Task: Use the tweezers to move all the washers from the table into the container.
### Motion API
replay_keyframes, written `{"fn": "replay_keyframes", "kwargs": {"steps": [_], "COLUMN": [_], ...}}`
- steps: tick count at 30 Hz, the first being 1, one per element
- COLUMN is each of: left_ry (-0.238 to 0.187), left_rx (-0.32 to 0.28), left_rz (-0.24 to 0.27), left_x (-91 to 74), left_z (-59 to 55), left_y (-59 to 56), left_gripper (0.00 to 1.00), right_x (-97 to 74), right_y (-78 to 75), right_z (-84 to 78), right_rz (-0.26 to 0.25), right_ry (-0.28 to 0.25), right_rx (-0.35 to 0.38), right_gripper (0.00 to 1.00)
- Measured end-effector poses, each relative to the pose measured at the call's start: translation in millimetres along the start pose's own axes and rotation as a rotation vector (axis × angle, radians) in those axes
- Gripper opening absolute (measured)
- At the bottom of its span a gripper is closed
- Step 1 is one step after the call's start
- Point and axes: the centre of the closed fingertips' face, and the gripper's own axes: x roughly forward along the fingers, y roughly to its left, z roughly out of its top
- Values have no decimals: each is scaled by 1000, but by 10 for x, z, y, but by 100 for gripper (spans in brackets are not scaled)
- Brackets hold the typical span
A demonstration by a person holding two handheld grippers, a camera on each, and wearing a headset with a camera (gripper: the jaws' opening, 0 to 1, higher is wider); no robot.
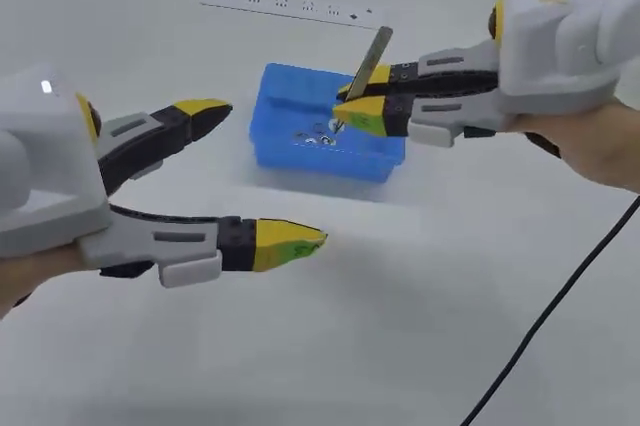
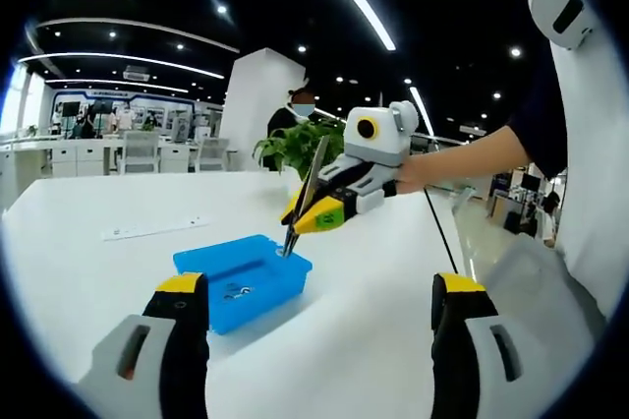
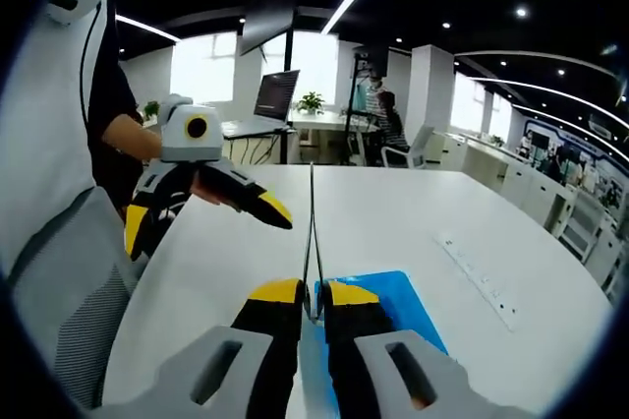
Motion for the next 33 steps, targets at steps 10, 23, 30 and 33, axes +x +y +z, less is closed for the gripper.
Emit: {"fn": "replay_keyframes", "kwargs": {"steps": [10,23,30,33], "left_ry": [12,66,69,74], "left_rx": [-20,-42,-62,-70], "left_rz": [51,130,135,139], "left_x": [-115,-305,-326,-334], "left_z": [-94,-275,-308,-329], "left_y": [70,207,175,174], "left_gripper": [99,99,99,99], "right_x": [177,419,470,495], "right_y": [-531,-739,-655,-644], "right_z": [-190,-599,-741,-779], "right_rz": [-50,-77,-74,-74], "right_ry": [14,66,91,93], "right_rx": [37,93,109,114], "right_gripper": [9,9,9,9]}}
